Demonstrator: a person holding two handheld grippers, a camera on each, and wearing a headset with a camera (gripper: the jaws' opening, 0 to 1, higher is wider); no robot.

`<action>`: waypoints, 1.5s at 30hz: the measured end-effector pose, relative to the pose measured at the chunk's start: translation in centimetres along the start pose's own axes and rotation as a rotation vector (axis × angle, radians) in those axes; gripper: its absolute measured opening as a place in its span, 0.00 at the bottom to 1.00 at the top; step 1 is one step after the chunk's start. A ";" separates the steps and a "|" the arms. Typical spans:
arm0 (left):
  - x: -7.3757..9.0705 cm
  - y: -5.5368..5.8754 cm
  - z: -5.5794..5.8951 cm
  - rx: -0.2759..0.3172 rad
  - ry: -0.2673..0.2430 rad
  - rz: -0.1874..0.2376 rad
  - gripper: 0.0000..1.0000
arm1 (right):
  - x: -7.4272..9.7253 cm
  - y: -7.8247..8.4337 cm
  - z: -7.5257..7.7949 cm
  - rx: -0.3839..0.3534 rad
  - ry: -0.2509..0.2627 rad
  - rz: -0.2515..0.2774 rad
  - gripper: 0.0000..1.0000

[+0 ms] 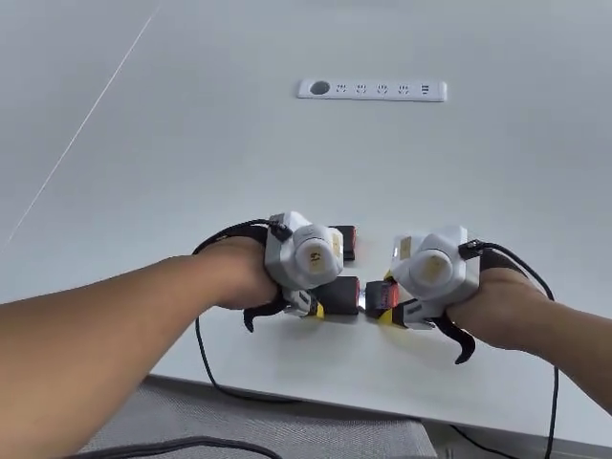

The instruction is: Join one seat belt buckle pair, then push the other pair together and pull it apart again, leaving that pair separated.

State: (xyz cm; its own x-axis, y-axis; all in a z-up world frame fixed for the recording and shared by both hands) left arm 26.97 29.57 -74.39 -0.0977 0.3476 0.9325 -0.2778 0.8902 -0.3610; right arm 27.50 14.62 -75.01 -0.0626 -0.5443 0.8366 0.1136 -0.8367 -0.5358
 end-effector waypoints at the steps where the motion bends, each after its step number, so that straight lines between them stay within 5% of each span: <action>1: 0.0 0.0 0.0 0.005 0.000 0.001 0.34 | 0.0 0.0 0.0 0.001 0.001 0.000 0.35; 12: 1.7 -0.4 0.2 -0.034 0.005 0.035 0.36 | 2.0 -0.4 0.2 -0.031 0.003 0.040 0.33; 21: 3.5 -1.3 -1.2 -0.041 -0.031 0.083 0.41 | 3.8 -0.5 1.0 -0.035 0.028 0.056 0.33; 36: 3.6 -1.2 -5.1 -0.035 -0.092 0.068 0.41 | 6.0 4.4 3.3 -0.064 0.076 -0.026 0.31; 45: 3.3 -1.3 -6.3 -0.016 -0.097 0.057 0.42 | 7.4 7.3 4.5 -0.105 0.124 -0.080 0.35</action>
State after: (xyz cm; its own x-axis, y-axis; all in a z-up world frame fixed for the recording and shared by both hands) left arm 33.03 31.42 -70.93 -0.2053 0.3682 0.9068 -0.2543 0.8746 -0.4128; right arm 32.30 4.74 -72.26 -0.1900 -0.4741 0.8597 0.0000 -0.8757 -0.4829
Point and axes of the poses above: the centre of the closed fingertips' face, and the gripper's own axes: x roughly backward along the fingers, z roughly to its right, y roughly out of its underside, the point moved 9 cm from there along x, roughly backward along the fingers, and after that the axes turned 7 degrees about x, right-handed, at the moved point
